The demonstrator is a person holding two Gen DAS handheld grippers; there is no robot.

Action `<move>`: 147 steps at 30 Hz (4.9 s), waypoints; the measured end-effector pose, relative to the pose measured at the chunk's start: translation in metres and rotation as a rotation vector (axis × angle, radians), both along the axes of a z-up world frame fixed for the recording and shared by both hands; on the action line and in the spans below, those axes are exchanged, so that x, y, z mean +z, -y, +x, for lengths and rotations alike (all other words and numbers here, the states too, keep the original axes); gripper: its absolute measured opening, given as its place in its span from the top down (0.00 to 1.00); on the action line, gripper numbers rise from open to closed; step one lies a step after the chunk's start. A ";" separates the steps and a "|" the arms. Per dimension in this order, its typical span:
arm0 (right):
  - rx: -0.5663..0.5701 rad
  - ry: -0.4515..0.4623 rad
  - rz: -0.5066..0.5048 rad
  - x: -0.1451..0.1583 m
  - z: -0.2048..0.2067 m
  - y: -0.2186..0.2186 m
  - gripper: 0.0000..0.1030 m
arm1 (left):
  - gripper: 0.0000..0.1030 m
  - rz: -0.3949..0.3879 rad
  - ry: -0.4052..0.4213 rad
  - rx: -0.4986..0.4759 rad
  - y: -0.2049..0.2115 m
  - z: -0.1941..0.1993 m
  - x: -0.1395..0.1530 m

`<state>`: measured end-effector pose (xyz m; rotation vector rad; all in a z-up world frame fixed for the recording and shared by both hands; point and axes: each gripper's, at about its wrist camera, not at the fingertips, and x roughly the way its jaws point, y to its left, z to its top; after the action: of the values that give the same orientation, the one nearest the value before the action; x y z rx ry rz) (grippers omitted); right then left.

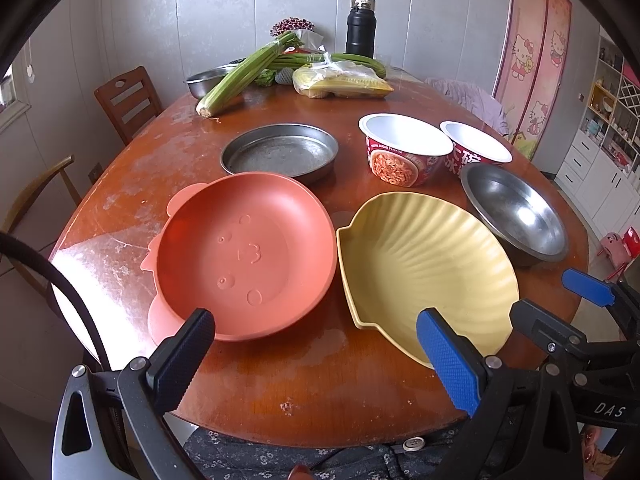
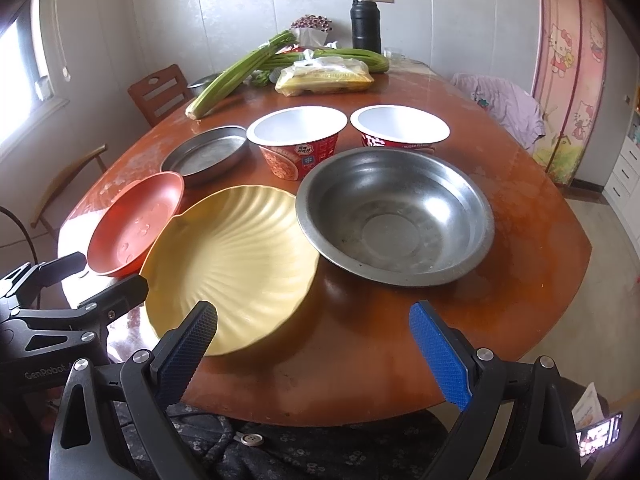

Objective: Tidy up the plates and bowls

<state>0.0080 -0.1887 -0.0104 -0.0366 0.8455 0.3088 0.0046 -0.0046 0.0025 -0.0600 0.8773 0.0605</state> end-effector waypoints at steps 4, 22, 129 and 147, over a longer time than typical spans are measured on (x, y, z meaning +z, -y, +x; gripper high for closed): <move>0.004 0.000 0.003 0.000 0.000 0.000 0.06 | 0.01 0.000 0.004 -0.001 0.000 0.000 0.000; 0.005 0.004 0.000 0.004 0.002 -0.005 0.06 | 0.01 -0.008 0.003 0.007 -0.002 -0.002 0.005; 0.451 -0.360 -0.025 -0.024 0.138 -0.275 0.67 | 0.68 -0.145 -0.176 0.299 -0.225 0.107 -0.023; 0.412 -0.283 0.011 0.001 0.134 -0.252 0.65 | 0.46 -0.064 -0.107 0.306 -0.217 0.093 0.005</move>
<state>0.1424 0.0630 -0.0098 -0.1610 1.1164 0.7184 0.0981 0.2123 0.0073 -0.2522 0.9710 0.3238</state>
